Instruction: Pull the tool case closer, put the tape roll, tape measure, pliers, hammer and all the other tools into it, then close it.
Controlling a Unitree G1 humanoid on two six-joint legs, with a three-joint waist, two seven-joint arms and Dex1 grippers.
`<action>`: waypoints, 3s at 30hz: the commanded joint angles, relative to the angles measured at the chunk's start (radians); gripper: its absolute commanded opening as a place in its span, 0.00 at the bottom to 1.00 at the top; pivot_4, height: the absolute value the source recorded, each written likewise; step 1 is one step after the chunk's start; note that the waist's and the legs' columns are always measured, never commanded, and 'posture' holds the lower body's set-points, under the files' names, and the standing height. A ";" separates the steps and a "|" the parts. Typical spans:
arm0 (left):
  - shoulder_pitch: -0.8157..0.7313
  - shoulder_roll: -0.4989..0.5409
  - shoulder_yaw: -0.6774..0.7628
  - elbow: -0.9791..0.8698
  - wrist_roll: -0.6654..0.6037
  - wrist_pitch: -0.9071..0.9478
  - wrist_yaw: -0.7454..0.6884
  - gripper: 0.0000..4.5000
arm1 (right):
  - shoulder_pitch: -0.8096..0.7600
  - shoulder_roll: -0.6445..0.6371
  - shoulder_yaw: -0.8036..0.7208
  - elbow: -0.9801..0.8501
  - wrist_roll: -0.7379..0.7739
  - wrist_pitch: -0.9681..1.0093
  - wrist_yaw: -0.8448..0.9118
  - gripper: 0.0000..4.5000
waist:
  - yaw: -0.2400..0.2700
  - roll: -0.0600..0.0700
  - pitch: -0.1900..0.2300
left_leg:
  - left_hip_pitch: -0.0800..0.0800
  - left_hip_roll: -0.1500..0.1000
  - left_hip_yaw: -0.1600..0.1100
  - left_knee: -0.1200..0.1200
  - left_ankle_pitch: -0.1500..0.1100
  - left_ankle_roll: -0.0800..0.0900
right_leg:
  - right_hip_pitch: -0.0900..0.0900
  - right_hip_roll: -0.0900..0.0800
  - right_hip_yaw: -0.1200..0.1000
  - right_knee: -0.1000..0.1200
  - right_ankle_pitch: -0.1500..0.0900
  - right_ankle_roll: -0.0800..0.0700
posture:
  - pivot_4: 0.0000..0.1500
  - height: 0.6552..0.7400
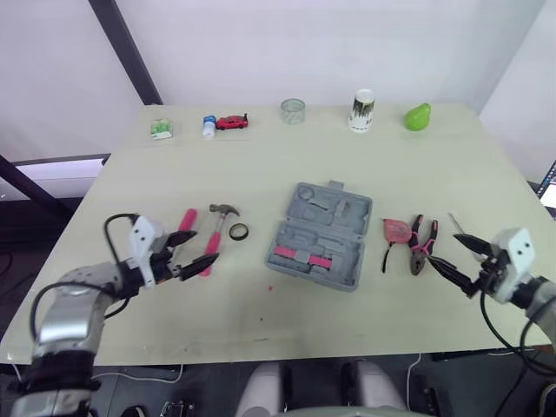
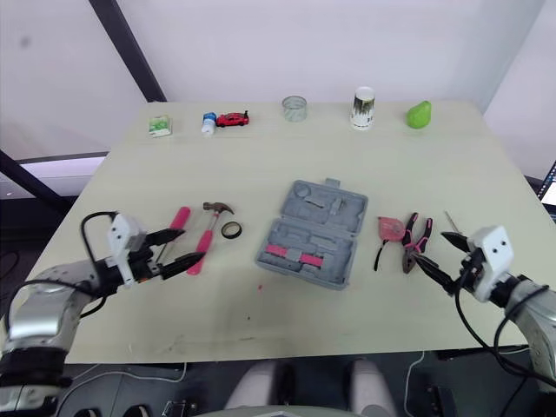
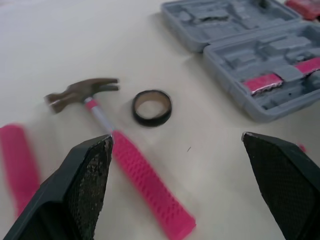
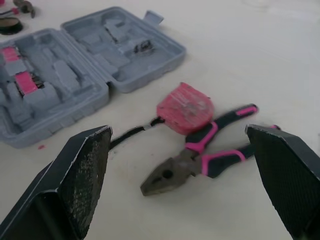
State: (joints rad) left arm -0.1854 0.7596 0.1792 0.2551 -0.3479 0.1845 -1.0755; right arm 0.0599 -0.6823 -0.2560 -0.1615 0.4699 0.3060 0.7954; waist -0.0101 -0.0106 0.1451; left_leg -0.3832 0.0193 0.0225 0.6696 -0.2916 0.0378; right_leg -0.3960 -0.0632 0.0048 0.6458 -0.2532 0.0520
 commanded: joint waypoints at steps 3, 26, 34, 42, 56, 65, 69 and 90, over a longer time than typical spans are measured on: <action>-0.274 -0.052 -0.115 0.269 0.101 -0.086 -0.046 0.97 | -0.179 0.033 0.149 0.049 -0.085 0.035 -0.017 1.00 | 0.000 -0.002 0.003 | -0.001 -0.003 -0.002 0.004 0.000 0.000 | 0.000 0.004 -0.001 0.003 0.000 0.000 | 1.00 1.00; -0.781 -0.280 -0.224 1.017 0.383 -0.371 0.063 0.01 | -0.550 0.162 0.457 0.473 -0.404 -0.052 0.014 0.00 | -0.004 -0.004 0.005 | -0.018 -0.005 -0.003 0.017 0.001 -0.001 | -0.015 0.005 0.000 0.016 0.000 0.001 | 1.00 1.00; -0.816 -0.312 -0.224 1.067 0.438 -0.347 0.149 0.01 | -0.582 0.212 0.465 0.512 -0.428 -0.065 0.020 0.00 | -0.005 -0.004 0.005 | -0.018 -0.005 -0.003 0.017 0.003 -0.004 | -0.015 0.005 0.000 0.016 0.000 0.001 | 1.00 1.00; -0.826 -0.336 -0.215 1.083 0.464 -0.320 0.202 0.01 | -0.582 0.252 0.473 0.509 -0.442 -0.068 0.034 0.00 | -0.008 -0.004 0.005 | -0.018 -0.005 -0.004 0.017 0.003 -0.005 | -0.016 0.005 0.000 0.017 0.000 0.001 | 1.00 1.00; -0.826 -0.365 -0.199 1.090 0.483 -0.304 0.229 0.01 | -0.579 0.269 0.480 0.488 -0.445 -0.058 0.060 0.00 | -0.009 -0.004 0.005 | -0.017 -0.005 -0.004 0.017 0.003 -0.005 | -0.016 0.005 0.000 0.017 0.000 0.001 | 1.00 1.00; -0.828 -0.393 -0.197 1.095 0.492 -0.297 0.255 0.01 | -0.591 0.272 0.479 0.489 -0.453 -0.058 0.067 0.00 | -0.007 -0.004 0.005 | -0.017 -0.005 -0.004 0.017 0.004 -0.005 | -0.015 0.005 0.000 0.017 0.000 0.001 | 1.00 1.00; -0.836 -0.408 -0.188 1.094 0.484 -0.300 0.246 0.01 | -0.589 0.275 0.479 0.484 -0.457 -0.056 0.066 0.00 | -0.006 -0.004 0.005 | -0.017 -0.005 -0.003 0.017 0.004 -0.005 | -0.015 0.004 0.000 0.017 0.000 0.001 | 1.00 1.00; -0.798 -0.380 -0.231 1.076 0.524 -0.281 -0.070 0.01 | -0.558 0.258 0.463 0.442 -0.432 -0.058 0.110 0.00 | -0.007 -0.004 0.005 | -0.017 -0.006 -0.003 0.017 0.004 -0.005 | -0.015 0.005 0.000 0.017 0.000 0.001 | 1.00 1.00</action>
State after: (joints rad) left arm -0.9979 0.3985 -0.0317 1.3431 0.1654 -0.0811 -1.0961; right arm -0.4952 -0.4295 0.2160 0.3464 0.0025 0.2596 0.8805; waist -0.0169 -0.0149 0.1497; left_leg -0.4004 0.0136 0.0191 0.6867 -0.2880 0.0325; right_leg -0.4113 -0.0586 0.0045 0.6630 -0.2534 0.0532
